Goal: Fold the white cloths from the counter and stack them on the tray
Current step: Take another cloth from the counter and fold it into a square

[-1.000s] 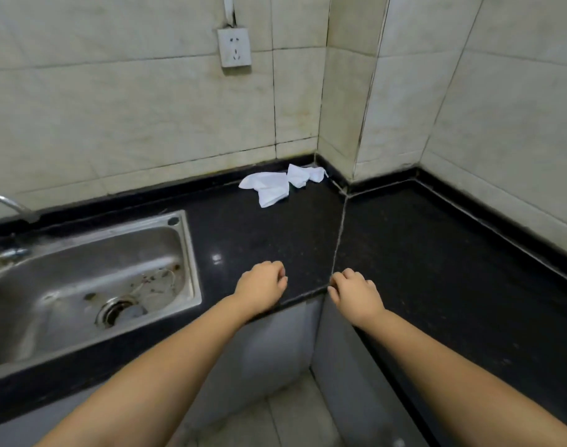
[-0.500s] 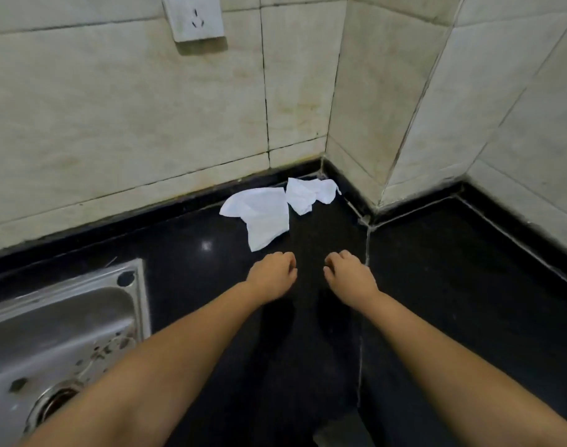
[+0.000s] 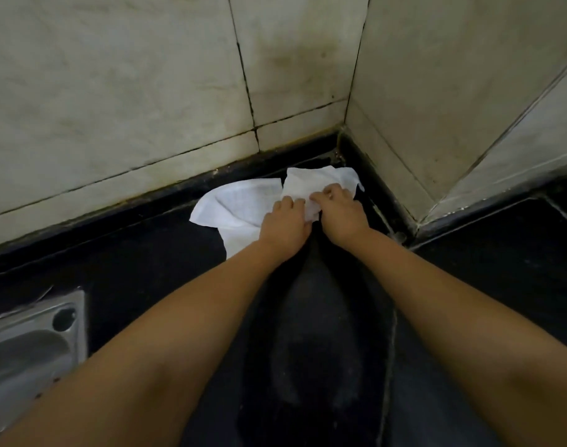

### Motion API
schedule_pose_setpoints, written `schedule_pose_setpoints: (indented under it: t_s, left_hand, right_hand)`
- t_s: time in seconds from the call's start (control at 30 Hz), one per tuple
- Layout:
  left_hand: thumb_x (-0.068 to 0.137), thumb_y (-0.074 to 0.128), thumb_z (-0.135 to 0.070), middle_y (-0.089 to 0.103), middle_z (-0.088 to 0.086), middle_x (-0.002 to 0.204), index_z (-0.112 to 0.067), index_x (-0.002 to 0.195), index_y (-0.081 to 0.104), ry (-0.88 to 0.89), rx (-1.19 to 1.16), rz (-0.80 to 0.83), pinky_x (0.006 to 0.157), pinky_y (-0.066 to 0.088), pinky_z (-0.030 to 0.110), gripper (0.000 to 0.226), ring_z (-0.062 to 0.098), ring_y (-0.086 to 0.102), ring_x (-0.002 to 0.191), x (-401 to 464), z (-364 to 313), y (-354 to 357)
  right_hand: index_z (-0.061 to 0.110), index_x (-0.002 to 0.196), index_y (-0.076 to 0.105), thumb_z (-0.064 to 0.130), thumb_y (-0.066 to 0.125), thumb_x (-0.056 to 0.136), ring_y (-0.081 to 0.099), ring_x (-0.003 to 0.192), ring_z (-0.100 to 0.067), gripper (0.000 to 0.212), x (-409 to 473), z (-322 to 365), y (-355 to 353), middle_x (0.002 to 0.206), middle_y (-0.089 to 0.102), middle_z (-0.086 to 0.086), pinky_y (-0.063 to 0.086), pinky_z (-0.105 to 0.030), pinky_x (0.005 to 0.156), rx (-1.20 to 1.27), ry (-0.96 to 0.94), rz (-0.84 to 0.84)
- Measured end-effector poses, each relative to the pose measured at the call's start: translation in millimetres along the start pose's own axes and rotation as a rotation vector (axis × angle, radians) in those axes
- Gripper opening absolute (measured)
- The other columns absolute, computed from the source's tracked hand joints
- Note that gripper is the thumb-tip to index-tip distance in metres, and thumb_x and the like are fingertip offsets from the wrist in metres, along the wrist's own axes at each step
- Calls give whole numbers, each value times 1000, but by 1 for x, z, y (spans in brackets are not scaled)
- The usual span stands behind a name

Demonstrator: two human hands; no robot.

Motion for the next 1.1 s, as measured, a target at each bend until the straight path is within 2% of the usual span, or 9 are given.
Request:
schedule_pose_setpoints:
  t_s: [0.2, 0.37, 0.43, 0.53, 0.73, 0.83, 0.93, 1.03, 1.1]
  left_hand:
    - [94, 48, -22, 46, 15, 122, -9, 116, 52, 15, 13, 16, 88, 40, 40, 26, 31, 44, 113, -1, 2, 12]
    - [88, 61, -21, 57, 7, 86, -12, 82, 53, 82, -357, 4, 70, 43, 33, 13, 25, 56, 84, -50, -4, -1]
    - [86, 64, -23, 58, 1, 79, -14, 83, 55, 81, -475, 45, 62, 39, 20, 14, 14, 54, 72, -80, -5, -11]
    - [87, 65, -23, 57, -4, 74, -13, 86, 63, 65, -561, 49, 58, 38, 8, 10, 3, 47, 63, -127, 1, -29]
    - [93, 55, -13, 56, -10, 62, -21, 87, 66, 55, -771, -73, 57, 40, 8, 14, -5, 51, 52, -227, 14, -68]
    - [93, 53, -12, 64, -3, 72, -29, 86, 65, 26, -920, -137, 66, 50, 18, 22, 4, 59, 64, -271, 14, -71]
    - [95, 49, -16, 69, 7, 93, -23, 89, 66, -60, -1091, -166, 82, 53, 31, 20, 17, 64, 87, -307, 11, -62]
    - [94, 44, -23, 61, 3, 84, -15, 85, 61, -166, -1172, -175, 76, 47, 32, 21, 15, 55, 83, -335, 8, -53]
    - [95, 48, -30, 58, -5, 83, -19, 89, 57, -155, -1230, -111, 79, 46, 31, 15, 10, 56, 82, -353, 6, -47]
  right_hand:
    - [14, 114, 61, 21, 51, 91, 43, 116, -30, 26, -13, -8, 12, 122, 49, -11, 37, -37, 86, 77, 15, -82]
    - [11, 103, 67, 18, 58, 89, 57, 99, -25, 18, -69, -9, 4, 108, 60, -10, 44, -34, 86, 363, 29, -138]
    - [11, 98, 69, 17, 61, 89, 58, 88, -17, 14, -97, -5, -7, 98, 64, -5, 39, -20, 76, 497, 51, -130]
    - [19, 92, 70, 18, 62, 89, 60, 78, -11, 9, -143, 8, -21, 86, 68, 1, 44, -21, 75, 698, 62, -80]
    - [13, 91, 70, 16, 56, 93, 57, 64, -6, 14, -234, 63, -44, 72, 65, -1, 47, -20, 69, 821, -33, -18]
    - [15, 87, 69, 14, 56, 93, 56, 63, -5, 14, -271, 89, -47, 71, 64, 0, 48, -22, 68, 870, -67, -23]
    - [17, 86, 69, 15, 57, 92, 56, 64, -3, 14, -300, 111, -48, 73, 64, 1, 49, -24, 68, 891, -104, -21]
    - [18, 89, 71, 15, 58, 92, 57, 68, -5, 13, -323, 130, -47, 76, 65, 2, 50, -21, 69, 911, -136, -18]
    - [20, 92, 70, 16, 58, 92, 58, 72, -4, 13, -334, 139, -48, 81, 67, 2, 48, -18, 70, 888, -142, -46]
Point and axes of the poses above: each hand's wrist, its own x-axis towards the middle knuckle, its own y-axis out of the palm, z = x × y, the point moved 3 cm from there along x, towards the middle knuckle
